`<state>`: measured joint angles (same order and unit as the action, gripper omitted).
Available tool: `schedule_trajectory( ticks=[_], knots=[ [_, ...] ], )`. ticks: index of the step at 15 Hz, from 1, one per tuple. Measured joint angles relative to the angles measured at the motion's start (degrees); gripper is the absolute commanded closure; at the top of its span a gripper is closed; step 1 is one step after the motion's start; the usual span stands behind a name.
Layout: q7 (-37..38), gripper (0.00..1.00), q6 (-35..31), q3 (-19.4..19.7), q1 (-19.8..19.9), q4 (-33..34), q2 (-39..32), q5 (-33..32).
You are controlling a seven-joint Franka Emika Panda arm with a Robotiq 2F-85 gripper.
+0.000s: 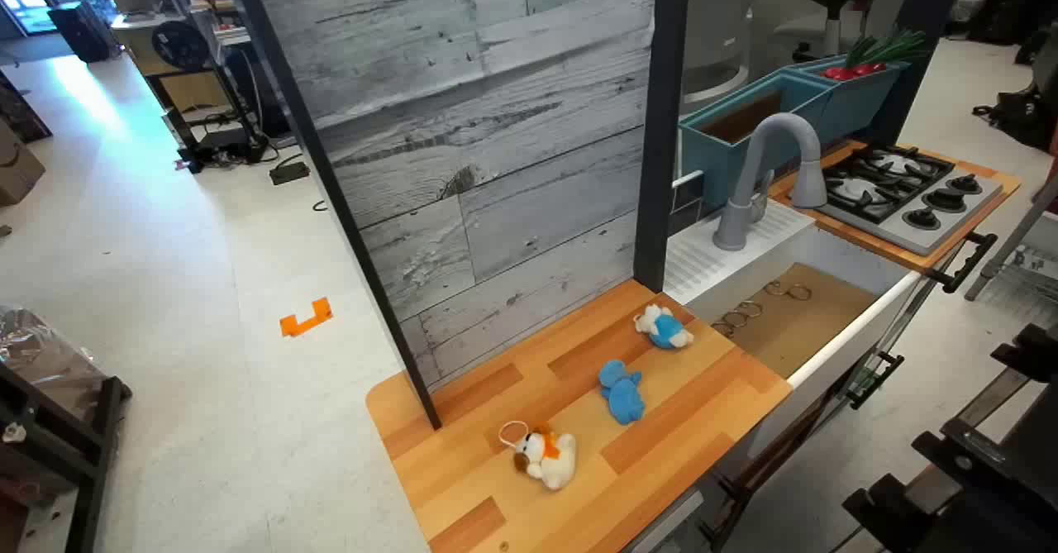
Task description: Move the right blue doll forward
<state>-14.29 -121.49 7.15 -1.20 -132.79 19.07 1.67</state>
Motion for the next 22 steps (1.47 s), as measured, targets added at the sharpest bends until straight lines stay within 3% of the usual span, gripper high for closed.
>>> schedule_trajectory(
  ticks=[15, 18, 22],
  knots=[
    [0.4, 0.00, 0.0, -0.3, 0.0, 0.1, -0.5, 0.0],
    [1.1, 0.00, -0.2, -1.2, 0.0, 1.2, -4.8, -0.1],
    [3.0, 0.00, -2.1, -3.8, 0.0, 4.5, -15.7, -0.2]
  ],
)
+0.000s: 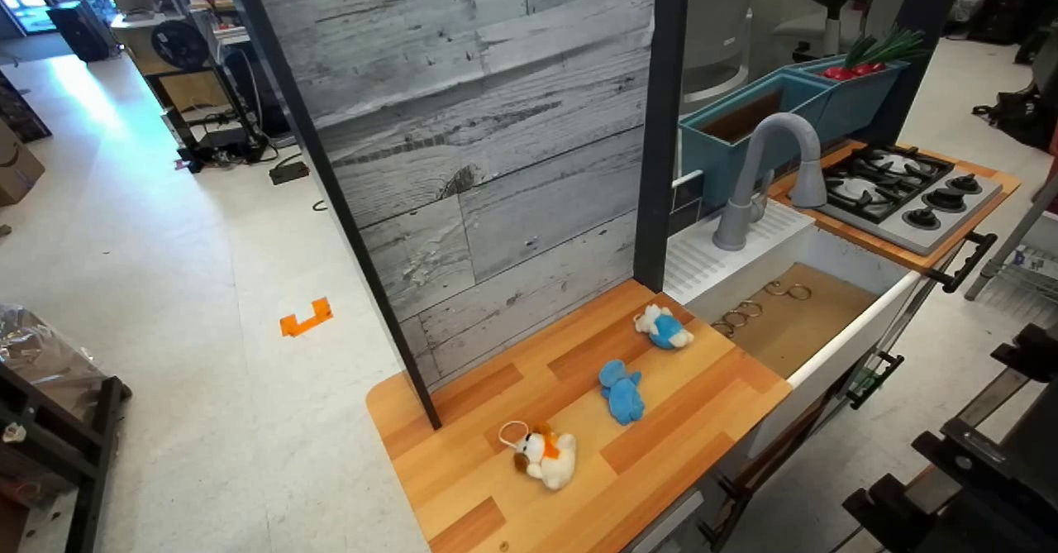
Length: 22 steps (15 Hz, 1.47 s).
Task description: Move the right blue doll forward
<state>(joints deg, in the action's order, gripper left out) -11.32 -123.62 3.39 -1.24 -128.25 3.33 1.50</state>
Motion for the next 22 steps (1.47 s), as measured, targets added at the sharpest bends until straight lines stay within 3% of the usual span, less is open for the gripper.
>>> schedule_trajectory(
  ticks=[6, 13, 22],
  knots=[
    [5.8, 0.00, -5.5, -3.8, -0.3, 7.4, -19.1, 1.4],
    [8.7, 0.00, -24.4, -4.2, -2.2, 11.5, -38.6, -2.6],
    [9.5, 0.00, -38.4, -3.8, -5.1, 17.1, -53.1, -5.9]
  ],
)
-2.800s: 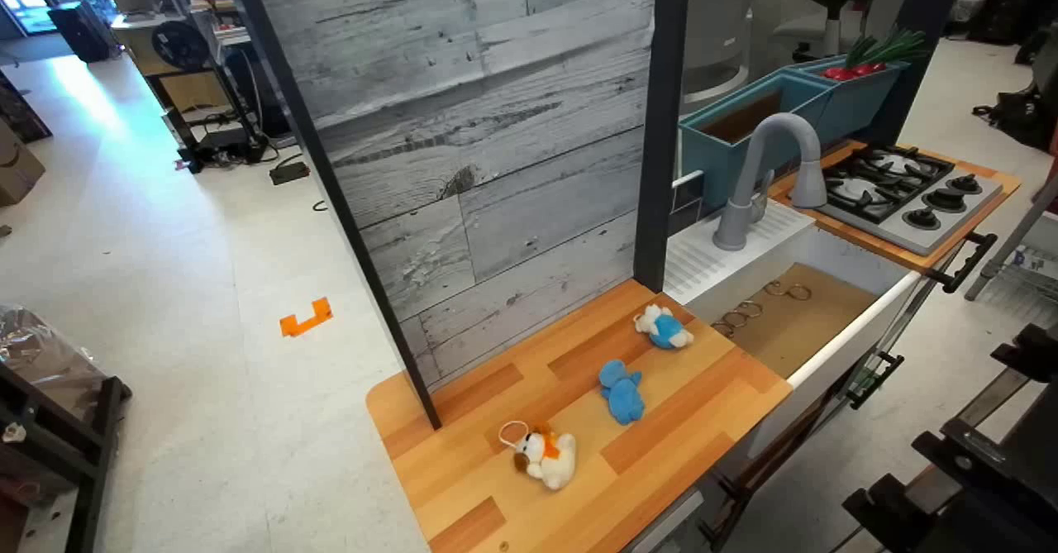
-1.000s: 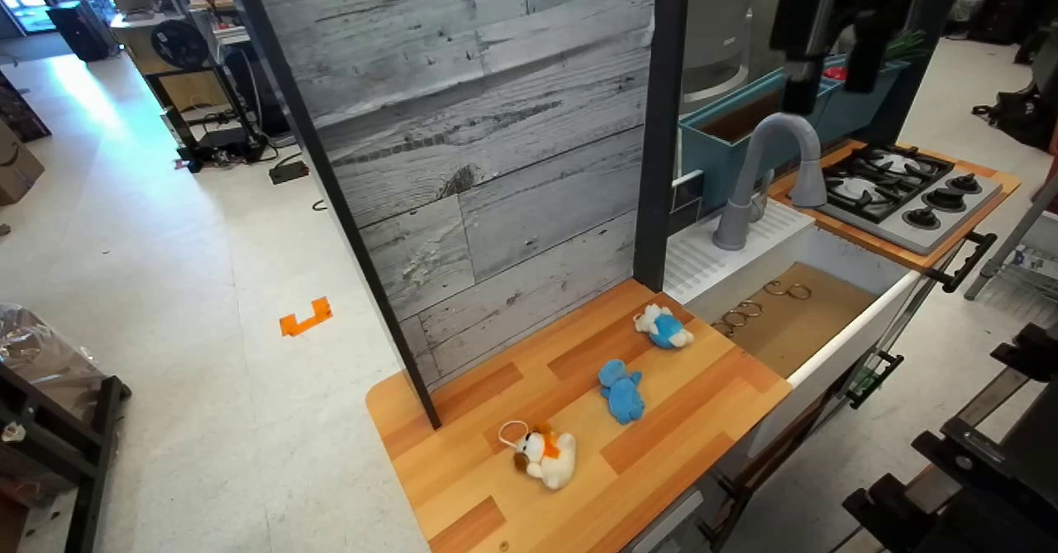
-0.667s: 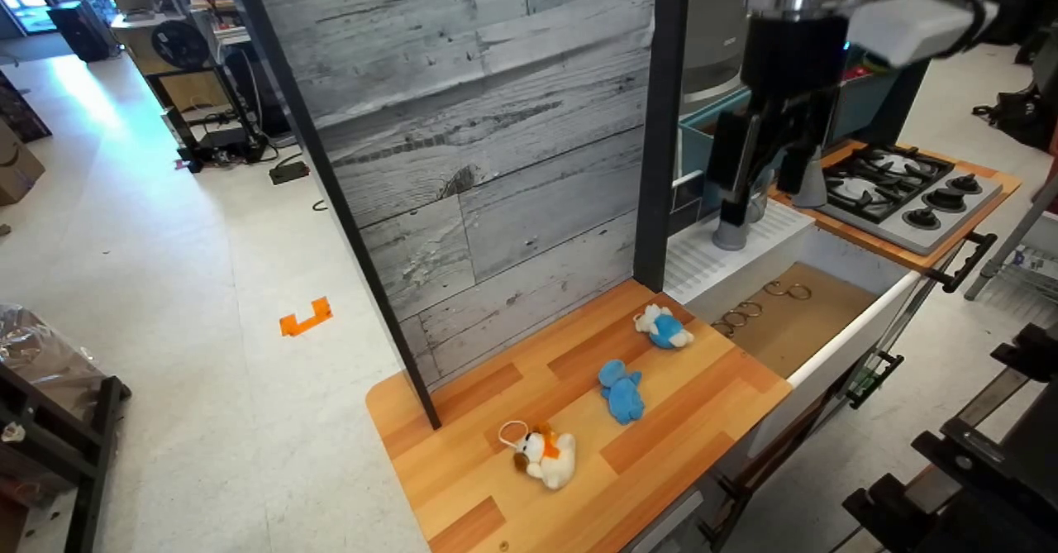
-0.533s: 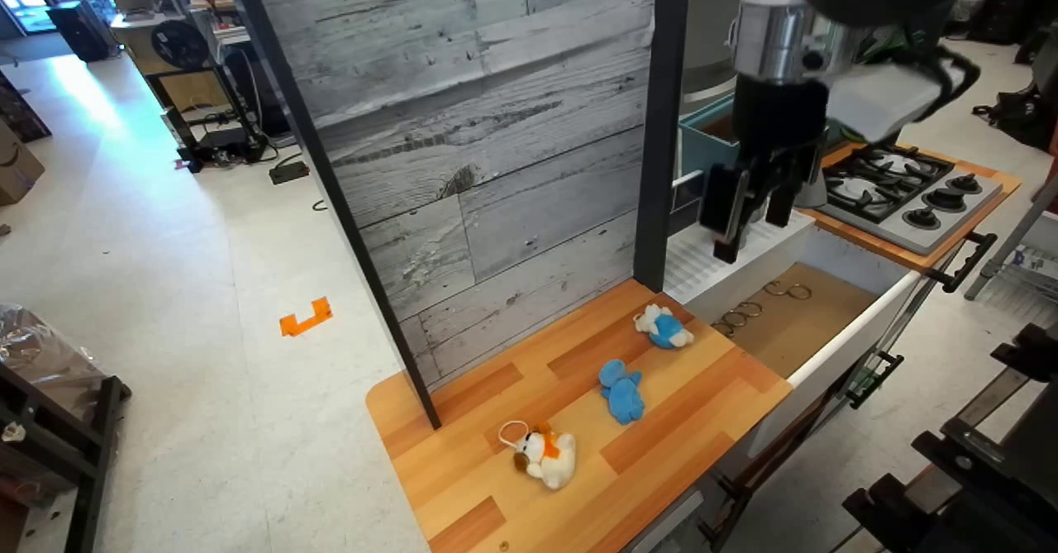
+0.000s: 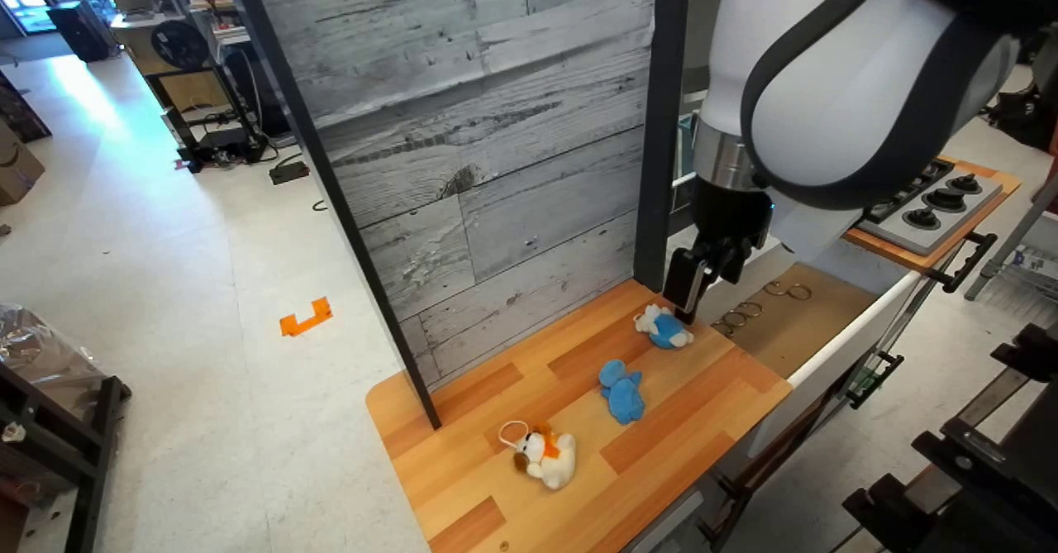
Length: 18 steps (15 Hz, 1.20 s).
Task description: Move the right blue doll forward
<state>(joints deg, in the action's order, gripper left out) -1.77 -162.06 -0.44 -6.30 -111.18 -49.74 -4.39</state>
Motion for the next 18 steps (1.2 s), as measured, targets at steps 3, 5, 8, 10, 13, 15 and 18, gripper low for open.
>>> schedule_trajectory(
  ticks=[3, 5, 8, 10, 13, 15, 18],
  knots=[
    [-0.1, 0.00, -1.9, -0.4, -0.5, 2.2, -2.6, 0.0],
    [-0.1, 0.00, -2.1, -0.6, -0.8, 3.9, -4.4, 0.0],
    [-0.1, 0.25, -2.2, -0.7, -1.5, 6.9, -7.4, 0.0],
    [-0.1, 0.33, -2.2, -0.7, -2.0, 8.9, -9.3, -0.1],
    [-0.1, 0.57, -2.2, -0.6, -2.8, 11.5, -11.8, -0.4],
    [-0.1, 0.70, -2.1, -0.4, -3.1, 12.0, -11.9, -0.7],
    [-0.1, 0.95, -2.1, -0.3, -3.5, 12.4, -11.9, -0.9]
  ],
)
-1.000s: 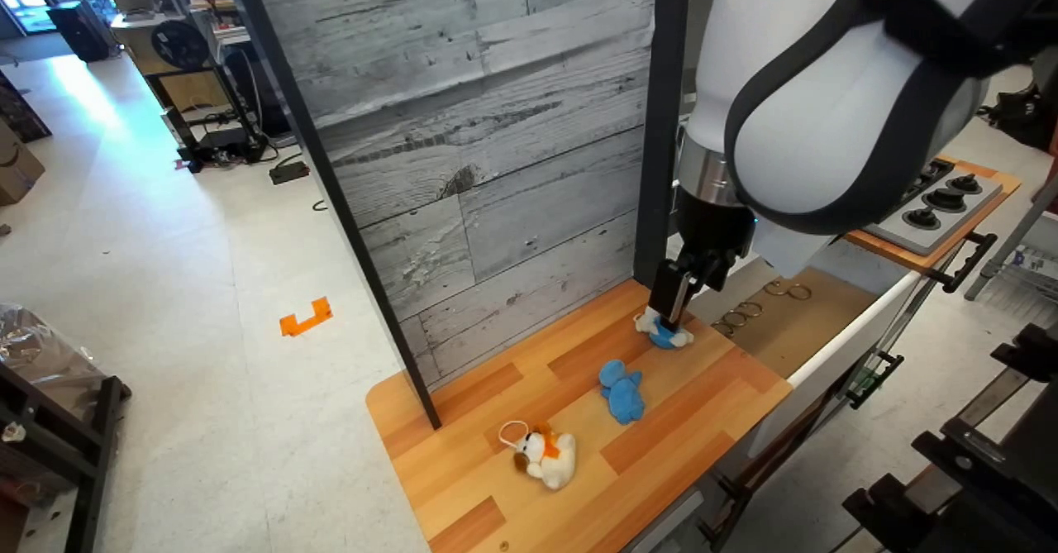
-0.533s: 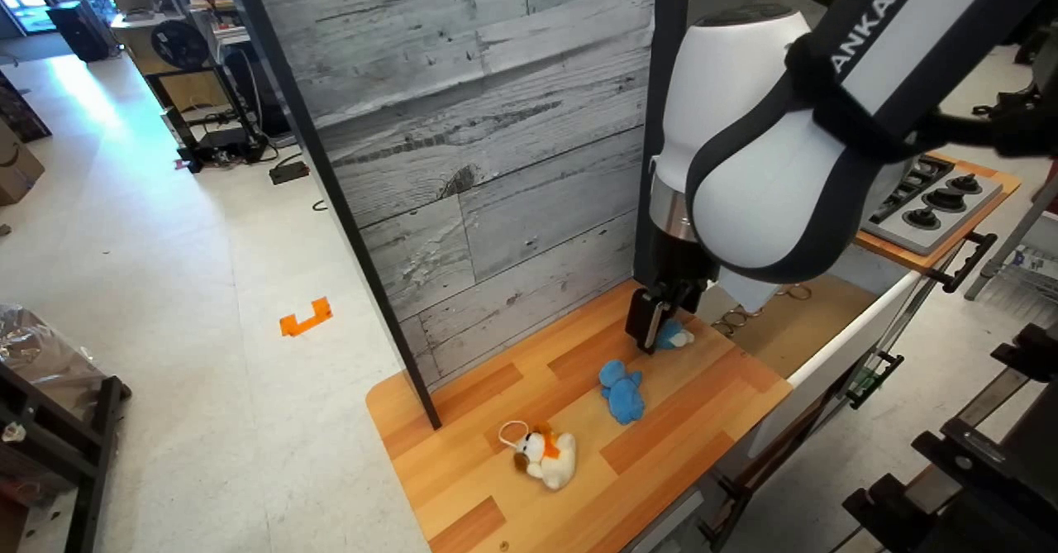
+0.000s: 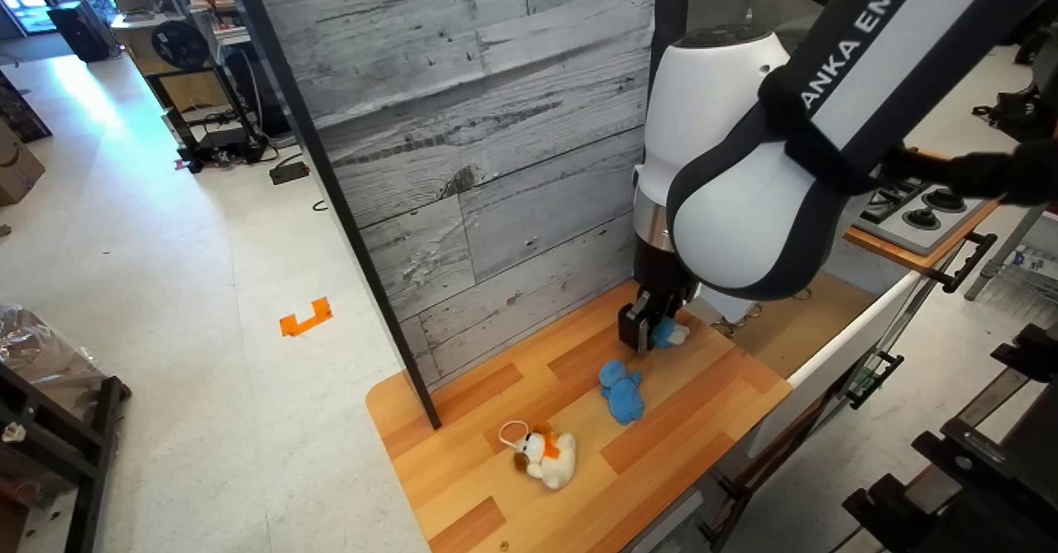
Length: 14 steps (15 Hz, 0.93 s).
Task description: Move the right blue doll forward
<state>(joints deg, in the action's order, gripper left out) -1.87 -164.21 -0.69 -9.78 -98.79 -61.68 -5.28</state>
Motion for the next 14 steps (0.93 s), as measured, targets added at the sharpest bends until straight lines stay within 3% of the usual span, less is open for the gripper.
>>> schedule_trajectory(
  ticks=[2, 9, 14],
  knots=[
    [0.0, 1.00, 0.0, 0.1, -0.2, 0.1, 0.0, 0.0],
    [0.0, 0.97, -0.6, 0.0, -0.1, -0.5, 0.2, -0.1],
    [-0.3, 0.97, -5.1, -0.1, 0.5, -4.1, 1.1, -0.1]
  ],
)
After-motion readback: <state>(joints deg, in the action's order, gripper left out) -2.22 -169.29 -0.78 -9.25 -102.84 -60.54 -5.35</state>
